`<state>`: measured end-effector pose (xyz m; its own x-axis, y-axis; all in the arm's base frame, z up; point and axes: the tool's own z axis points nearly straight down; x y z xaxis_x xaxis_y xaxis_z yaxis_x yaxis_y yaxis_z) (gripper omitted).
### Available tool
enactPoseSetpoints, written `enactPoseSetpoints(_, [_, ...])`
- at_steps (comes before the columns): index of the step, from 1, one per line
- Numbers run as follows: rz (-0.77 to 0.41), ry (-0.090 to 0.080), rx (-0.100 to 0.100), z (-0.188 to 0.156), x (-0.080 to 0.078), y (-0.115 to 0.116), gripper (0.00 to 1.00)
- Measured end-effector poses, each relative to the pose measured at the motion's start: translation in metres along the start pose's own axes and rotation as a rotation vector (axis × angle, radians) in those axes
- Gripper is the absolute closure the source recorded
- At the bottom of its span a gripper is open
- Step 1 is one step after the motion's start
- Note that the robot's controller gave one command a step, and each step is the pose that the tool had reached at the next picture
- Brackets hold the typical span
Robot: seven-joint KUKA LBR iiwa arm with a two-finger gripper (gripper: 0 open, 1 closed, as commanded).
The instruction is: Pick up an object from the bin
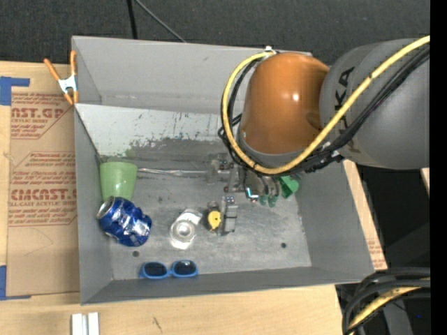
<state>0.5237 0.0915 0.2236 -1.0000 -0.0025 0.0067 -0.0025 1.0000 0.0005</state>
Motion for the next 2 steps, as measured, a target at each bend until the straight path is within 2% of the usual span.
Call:
enactPoseSetpoints(1, [-0.179, -0.001, 0.001, 0.063, 0.046, 0.014, 0.0])
enactPoseSetpoints(2, [-0.562, -0.007, 0.001, 0.155, 0.026, 0.109, 0.0])
